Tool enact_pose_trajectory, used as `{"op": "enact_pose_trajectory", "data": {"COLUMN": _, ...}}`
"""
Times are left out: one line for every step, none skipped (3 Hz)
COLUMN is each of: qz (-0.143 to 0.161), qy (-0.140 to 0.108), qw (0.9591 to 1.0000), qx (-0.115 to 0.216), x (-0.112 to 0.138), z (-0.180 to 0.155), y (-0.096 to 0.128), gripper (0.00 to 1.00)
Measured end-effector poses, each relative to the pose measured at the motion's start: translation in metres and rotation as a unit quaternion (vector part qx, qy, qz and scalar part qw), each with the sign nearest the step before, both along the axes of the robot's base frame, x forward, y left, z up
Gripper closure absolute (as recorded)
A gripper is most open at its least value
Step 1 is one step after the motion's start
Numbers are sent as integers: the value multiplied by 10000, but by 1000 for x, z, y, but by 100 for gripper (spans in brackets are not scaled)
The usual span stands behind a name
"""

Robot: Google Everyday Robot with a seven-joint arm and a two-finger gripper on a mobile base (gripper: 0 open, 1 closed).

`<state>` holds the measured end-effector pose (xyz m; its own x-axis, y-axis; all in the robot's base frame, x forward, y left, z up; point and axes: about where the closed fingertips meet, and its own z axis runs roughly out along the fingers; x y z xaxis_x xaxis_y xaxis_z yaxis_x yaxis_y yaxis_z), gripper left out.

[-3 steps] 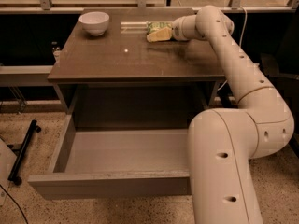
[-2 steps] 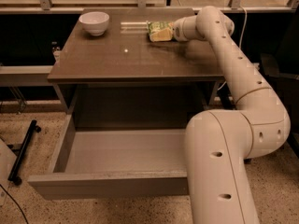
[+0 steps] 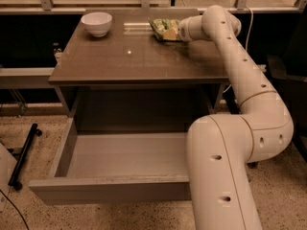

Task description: Place green jalapeno chip bag into top drawer

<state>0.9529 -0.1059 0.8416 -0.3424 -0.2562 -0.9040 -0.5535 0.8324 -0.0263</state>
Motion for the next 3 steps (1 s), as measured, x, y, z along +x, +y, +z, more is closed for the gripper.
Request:
{"op": "enact_pose_trajectory", "data": {"qz": 143, "qy": -147, "qw": 9998, "qx": -41, "x": -4, "z": 20, "y": 7, "gripper": 88}}
{"op": "enact_pose_trajectory", "data": {"qz": 428, "qy": -464, "qw": 9980, "qx": 29, "x": -15, "z": 60, "y": 19, "gripper": 100}}
{"op": "enact_pose_trajectory", "data": {"qz": 923, "qy": -817, "qw": 9922, "qx": 171, "x": -40, "z": 104, "y": 31, "gripper": 100}}
